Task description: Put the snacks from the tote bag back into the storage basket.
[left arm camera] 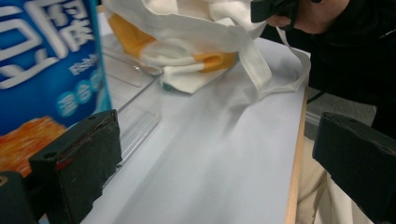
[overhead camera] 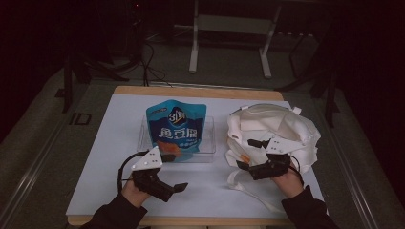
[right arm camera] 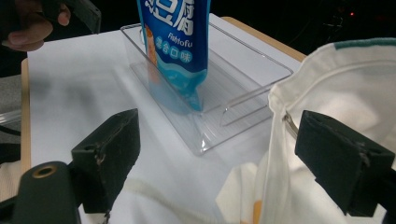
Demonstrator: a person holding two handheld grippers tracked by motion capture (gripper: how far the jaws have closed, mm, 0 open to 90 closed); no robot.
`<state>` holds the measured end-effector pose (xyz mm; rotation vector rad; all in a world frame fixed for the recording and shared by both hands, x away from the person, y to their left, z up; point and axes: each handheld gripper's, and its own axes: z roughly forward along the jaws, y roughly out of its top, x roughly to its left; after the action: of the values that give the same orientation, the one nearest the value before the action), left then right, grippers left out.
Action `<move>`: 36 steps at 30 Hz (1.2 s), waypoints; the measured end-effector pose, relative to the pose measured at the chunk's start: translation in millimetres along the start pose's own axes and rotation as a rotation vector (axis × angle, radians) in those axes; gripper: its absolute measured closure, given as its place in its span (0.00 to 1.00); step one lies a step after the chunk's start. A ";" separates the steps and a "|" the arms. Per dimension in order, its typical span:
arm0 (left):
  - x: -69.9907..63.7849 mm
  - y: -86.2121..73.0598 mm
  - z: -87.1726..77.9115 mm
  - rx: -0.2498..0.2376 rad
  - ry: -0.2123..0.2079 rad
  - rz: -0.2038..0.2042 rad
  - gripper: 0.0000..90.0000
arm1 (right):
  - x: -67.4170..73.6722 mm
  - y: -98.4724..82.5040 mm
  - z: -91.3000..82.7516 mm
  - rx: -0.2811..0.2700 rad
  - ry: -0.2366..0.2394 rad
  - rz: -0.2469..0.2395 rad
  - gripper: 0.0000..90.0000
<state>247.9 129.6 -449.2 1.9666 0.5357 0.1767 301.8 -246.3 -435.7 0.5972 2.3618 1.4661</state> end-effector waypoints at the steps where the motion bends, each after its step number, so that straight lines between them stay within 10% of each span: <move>1: -0.6 0.5 3.0 0.006 -0.006 0.003 0.02 | 0.8 -1.6 -2.3 -0.003 -0.006 0.000 0.16; 20: -6.8 -15.9 32.8 0.068 -0.068 0.017 0.02 | 17.0 -32.4 -38.0 -0.037 -0.111 0.013 0.16; 36: -9.4 -28.7 40.6 0.119 -0.028 0.067 0.02 | 15.7 -54.3 -52.2 -0.030 -0.209 0.010 0.16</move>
<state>245.6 102.4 -491.8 2.1016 0.4714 0.1618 254.0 -300.4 -462.3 0.7182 2.1761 1.3690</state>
